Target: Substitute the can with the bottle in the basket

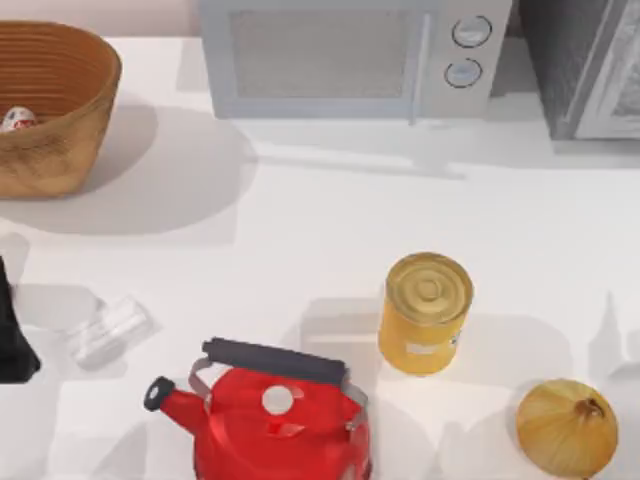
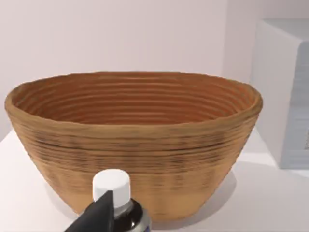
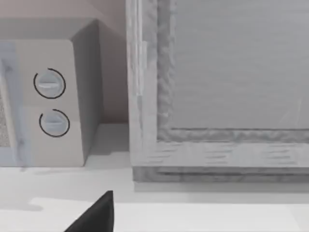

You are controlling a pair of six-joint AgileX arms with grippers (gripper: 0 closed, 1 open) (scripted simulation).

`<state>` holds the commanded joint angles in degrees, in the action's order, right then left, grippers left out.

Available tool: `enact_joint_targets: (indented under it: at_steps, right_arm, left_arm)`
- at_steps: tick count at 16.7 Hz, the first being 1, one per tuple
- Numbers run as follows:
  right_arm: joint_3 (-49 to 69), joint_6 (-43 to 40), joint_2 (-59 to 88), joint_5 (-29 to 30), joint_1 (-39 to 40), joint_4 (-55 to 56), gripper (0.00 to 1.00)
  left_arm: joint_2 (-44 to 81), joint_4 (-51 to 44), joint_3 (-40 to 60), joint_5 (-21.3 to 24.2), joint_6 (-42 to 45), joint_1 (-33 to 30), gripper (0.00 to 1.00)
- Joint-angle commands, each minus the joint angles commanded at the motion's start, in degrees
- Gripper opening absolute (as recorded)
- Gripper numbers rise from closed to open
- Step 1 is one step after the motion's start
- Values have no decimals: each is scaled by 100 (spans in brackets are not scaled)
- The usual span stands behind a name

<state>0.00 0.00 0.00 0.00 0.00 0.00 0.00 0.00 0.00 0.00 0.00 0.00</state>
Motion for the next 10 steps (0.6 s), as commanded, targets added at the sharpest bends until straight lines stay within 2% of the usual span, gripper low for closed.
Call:
enact_joint_targets:
  at_steps: [5,10]
  right_arm:
    - [0,0,0,0,0,0,100]
    - [0,0,0,0,0,0,100]
  left_arm:
    - [162,-40,312,-2,14,18,100]
    - [1269,-439,1941,39,64,62,100]
